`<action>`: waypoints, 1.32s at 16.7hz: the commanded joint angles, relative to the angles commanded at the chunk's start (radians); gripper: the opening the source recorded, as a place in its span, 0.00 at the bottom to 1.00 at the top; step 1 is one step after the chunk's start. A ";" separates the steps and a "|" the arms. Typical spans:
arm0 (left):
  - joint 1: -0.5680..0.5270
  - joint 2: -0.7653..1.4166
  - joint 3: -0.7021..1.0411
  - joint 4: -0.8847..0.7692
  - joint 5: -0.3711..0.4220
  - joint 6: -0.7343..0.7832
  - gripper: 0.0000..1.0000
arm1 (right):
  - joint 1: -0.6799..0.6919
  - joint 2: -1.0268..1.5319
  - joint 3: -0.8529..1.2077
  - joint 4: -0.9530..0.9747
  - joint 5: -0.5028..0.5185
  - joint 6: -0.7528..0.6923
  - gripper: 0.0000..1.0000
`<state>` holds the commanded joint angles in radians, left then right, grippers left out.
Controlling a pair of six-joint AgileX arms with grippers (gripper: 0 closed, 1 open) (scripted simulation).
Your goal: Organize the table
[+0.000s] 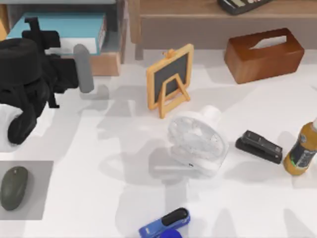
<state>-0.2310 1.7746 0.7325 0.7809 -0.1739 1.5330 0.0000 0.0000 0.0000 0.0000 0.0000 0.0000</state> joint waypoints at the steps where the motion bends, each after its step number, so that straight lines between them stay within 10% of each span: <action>1: 0.000 0.000 0.000 0.000 0.000 0.000 0.00 | 0.000 0.000 0.000 0.000 0.000 0.000 1.00; 17: 0.016 0.104 0.118 -0.013 0.017 0.004 0.00 | 0.000 0.000 0.000 0.000 0.000 0.000 1.00; 22: 0.016 0.104 0.118 -0.013 0.017 0.004 0.38 | 0.000 0.000 0.000 0.000 0.000 0.000 1.00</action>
<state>-0.2151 1.8790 0.8504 0.7679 -0.1568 1.5372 0.0000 0.0000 0.0000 0.0000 0.0000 0.0000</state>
